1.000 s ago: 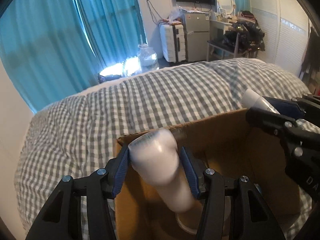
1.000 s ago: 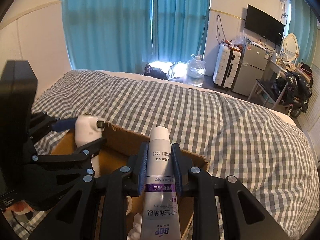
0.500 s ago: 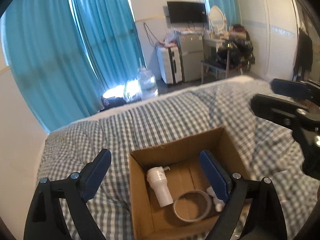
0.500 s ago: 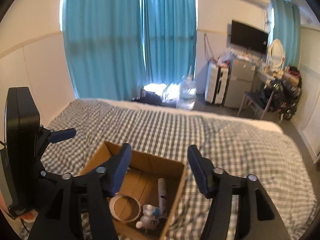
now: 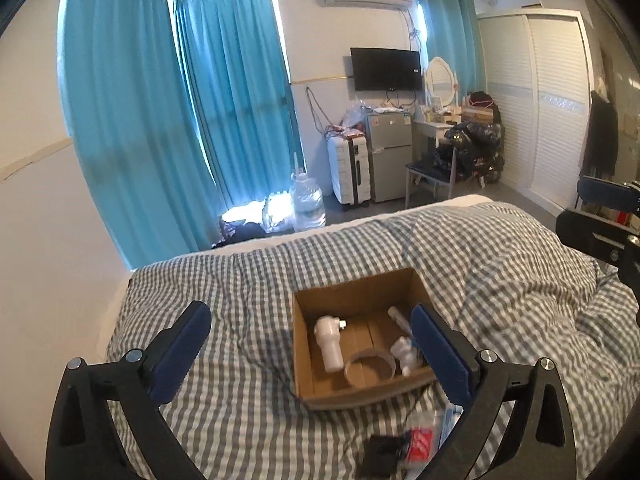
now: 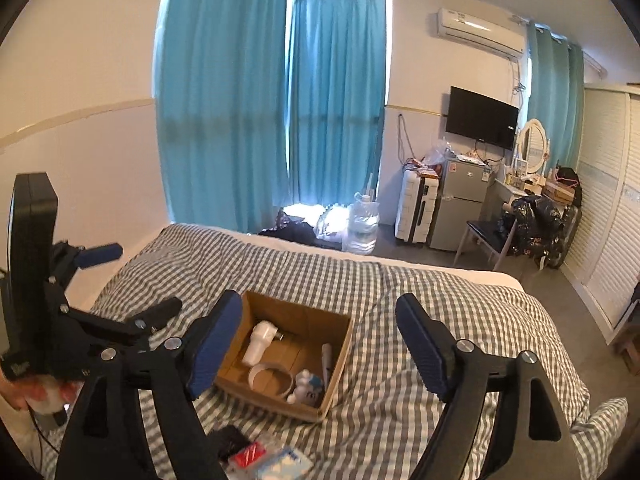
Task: Organize objects
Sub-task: 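Withdraw both tools from the box toward the remaining items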
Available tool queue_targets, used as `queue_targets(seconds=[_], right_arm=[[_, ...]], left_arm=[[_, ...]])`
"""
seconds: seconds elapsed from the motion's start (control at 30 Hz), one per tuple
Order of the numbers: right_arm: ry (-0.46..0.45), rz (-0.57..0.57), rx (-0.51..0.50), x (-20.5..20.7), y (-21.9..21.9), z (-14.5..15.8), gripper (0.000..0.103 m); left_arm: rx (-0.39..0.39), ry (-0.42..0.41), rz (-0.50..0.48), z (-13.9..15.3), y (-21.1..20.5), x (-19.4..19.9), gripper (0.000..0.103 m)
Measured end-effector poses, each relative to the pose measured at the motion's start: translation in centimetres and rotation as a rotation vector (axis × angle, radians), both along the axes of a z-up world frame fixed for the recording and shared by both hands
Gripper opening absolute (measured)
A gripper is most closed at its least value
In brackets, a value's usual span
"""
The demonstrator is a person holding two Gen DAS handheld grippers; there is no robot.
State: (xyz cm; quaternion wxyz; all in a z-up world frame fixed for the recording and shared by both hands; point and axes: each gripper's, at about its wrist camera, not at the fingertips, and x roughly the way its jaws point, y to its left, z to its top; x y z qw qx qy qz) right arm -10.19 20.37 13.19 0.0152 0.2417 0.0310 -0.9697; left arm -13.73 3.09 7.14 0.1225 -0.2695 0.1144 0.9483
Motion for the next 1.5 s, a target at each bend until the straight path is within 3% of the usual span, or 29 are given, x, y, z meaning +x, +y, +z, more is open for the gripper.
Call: queue_targets(seconds=[0.17,0.3,0.57,0.83,0.97,1.13,1.27,1.4,1.43,1.5], right_arm=[[-0.042,0.028,0.028,2.8,-1.3,-2.9,0.079],[-0.104,0.045,0.030,3.3,-2.0,-7.1,0.079],[-0.259,0.030,-0.015,1.7,-1.2,-16.8,0.079],[-0.399,0.038,0.015,0.3,-1.2,-23.7,0.079],[-0.454,0.027,0.026,0.1,-1.2,-25.8,0.079],[-0.482,0.026,0.020,-0.1,-0.9,-26.2,0.079],[-0.494,0.023,-0.001,-0.3,-0.6,-26.6,0.079],[-0.497,0.019,0.000,-0.3,-0.7,-26.7,0.079],[-0.498,0.020,0.004,-0.3,-0.8,-26.7,0.079],[-0.500,0.021,0.006,-0.3,-0.9,-26.8,0.079]], left_arm=[[0.003,-0.053,0.038,-2.7,-1.6,1.3,0.103],[0.012,-0.085,0.072,-5.8,-2.4,1.8,0.103],[0.024,-0.192,0.092,-13.7,-1.7,1.7,0.103],[-0.008,-0.308,0.110,-19.7,-1.4,1.2,0.103],[-0.050,-0.333,0.049,-21.6,-0.2,1.6,0.103],[-0.071,-0.382,-0.047,-23.3,1.6,1.9,0.103],[-0.136,-0.415,-0.025,-25.1,2.4,1.2,0.103],[-0.109,-0.453,-0.022,-26.1,2.4,0.4,0.103],[-0.098,-0.458,-0.018,-26.2,2.3,0.2,0.101],[-0.082,-0.473,-0.018,-26.4,2.2,0.0,0.080]])
